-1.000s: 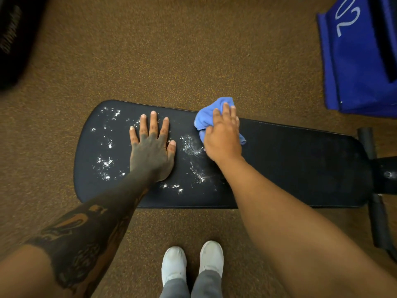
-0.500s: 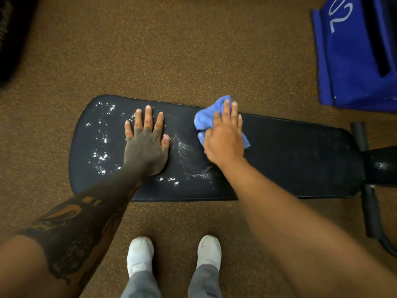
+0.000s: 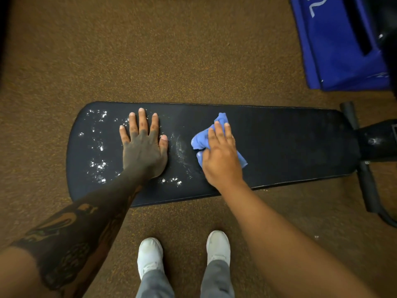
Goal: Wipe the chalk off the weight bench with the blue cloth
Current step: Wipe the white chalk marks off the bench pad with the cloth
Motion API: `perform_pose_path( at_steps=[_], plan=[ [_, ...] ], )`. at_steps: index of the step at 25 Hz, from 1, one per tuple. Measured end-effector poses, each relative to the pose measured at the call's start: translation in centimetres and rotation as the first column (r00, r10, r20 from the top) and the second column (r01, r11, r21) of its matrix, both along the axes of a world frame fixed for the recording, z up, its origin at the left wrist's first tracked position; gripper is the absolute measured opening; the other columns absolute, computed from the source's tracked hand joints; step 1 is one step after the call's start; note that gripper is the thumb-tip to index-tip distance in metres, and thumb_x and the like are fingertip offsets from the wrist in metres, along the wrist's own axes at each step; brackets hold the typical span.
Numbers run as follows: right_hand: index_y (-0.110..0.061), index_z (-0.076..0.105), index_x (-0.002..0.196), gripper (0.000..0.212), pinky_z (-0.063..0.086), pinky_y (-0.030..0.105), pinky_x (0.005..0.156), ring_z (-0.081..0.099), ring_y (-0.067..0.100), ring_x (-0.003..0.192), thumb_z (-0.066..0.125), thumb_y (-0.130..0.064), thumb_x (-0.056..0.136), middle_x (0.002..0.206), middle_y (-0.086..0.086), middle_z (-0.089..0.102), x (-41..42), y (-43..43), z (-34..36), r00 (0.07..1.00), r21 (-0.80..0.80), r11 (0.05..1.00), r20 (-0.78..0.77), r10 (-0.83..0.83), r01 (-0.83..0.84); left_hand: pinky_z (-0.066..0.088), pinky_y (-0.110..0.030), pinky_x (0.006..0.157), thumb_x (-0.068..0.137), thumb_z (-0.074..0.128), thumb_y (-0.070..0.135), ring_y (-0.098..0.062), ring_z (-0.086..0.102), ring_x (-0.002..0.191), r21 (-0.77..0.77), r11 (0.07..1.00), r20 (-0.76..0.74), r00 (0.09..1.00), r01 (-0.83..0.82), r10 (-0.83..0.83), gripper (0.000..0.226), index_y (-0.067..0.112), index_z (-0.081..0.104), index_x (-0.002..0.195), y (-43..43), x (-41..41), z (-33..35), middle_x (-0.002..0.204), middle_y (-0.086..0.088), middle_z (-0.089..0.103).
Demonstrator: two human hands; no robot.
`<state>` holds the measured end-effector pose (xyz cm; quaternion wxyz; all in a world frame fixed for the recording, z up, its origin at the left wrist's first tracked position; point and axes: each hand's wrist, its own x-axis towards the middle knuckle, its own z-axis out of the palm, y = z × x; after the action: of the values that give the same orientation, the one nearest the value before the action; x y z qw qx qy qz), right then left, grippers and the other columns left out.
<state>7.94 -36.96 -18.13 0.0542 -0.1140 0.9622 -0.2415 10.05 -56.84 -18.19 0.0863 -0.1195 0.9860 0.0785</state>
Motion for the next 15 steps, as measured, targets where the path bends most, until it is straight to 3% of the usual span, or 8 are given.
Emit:
perform_pose_path(
  at_steps=[2, 5, 7, 13, 15],
  plan=[
    [0.007, 0.045, 0.135, 0.062, 0.018, 0.051, 0.117, 0.016, 0.039, 0.144, 0.052, -0.025, 0.082, 0.151, 0.022, 0.033, 0.5, -2.4, 0.2, 0.999, 0.003, 0.999, 0.022, -0.034, 0.034, -0.001, -0.056, 0.119, 0.098, 0.016, 0.048, -0.032, -0.008, 0.149, 0.002, 1.0, -0.005, 1.0, 0.005, -0.005, 0.064, 0.019, 0.006, 0.154, 0.0, 0.1, -0.1, 0.163, -0.012, -0.004],
    [0.005, 0.045, 0.137, 0.06, 0.018, 0.049, 0.118, 0.014, 0.035, 0.146, 0.061, -0.017, 0.084, 0.152, 0.019, 0.034, 4.7, -2.9, 0.0, 0.989, -0.038, 0.989, -0.018, 0.144, -0.145, -0.001, -0.056, 0.119, 0.099, 0.018, 0.046, -0.032, -0.008, 0.149, 0.007, 1.0, -0.001, 1.0, 0.005, -0.005, 0.064, 0.018, 0.007, 0.155, -0.1, 0.0, 0.0, 0.163, -0.012, -0.004],
    [0.003, 0.046, 0.137, 0.056, 0.024, 0.05, 0.116, 0.014, 0.03, 0.147, 0.058, -0.016, 0.086, 0.152, 0.015, 0.034, 7.2, -0.4, -0.1, 0.97, -0.041, 0.97, -0.049, 0.237, -0.239, -0.001, -0.056, 0.119, 0.099, 0.017, 0.047, -0.032, -0.007, 0.149, 0.009, 1.0, -0.009, 1.0, 0.007, -0.007, 0.064, 0.018, 0.007, 0.155, -0.1, 0.1, 0.2, 0.163, -0.012, -0.003],
    [0.008, 0.053, 0.129, 0.05, 0.036, 0.054, 0.107, 0.027, 0.035, 0.141, 0.041, -0.017, 0.087, 0.145, 0.021, 0.044, 4.9, 2.5, -0.9, 0.991, -0.094, 0.994, -0.118, -0.068, 0.057, -0.001, -0.056, 0.119, 0.098, 0.013, 0.049, -0.031, -0.009, 0.149, -0.004, 1.0, -0.01, 1.0, 0.025, -0.025, 0.065, 0.018, 0.005, 0.154, -0.1, 0.2, -0.1, 0.163, -0.013, -0.004],
    [0.007, 0.05, 0.132, 0.052, 0.032, 0.054, 0.11, 0.024, 0.036, 0.143, 0.042, -0.017, 0.087, 0.146, 0.021, 0.041, 5.6, 0.7, -0.7, 0.994, -0.08, 0.997, -0.11, -0.029, 0.02, -0.001, -0.056, 0.119, 0.098, 0.014, 0.048, -0.032, -0.008, 0.149, -0.003, 1.0, -0.016, 1.0, 0.021, -0.021, 0.064, 0.018, 0.006, 0.154, -0.1, 0.2, -0.1, 0.163, -0.013, -0.004]
  ],
)
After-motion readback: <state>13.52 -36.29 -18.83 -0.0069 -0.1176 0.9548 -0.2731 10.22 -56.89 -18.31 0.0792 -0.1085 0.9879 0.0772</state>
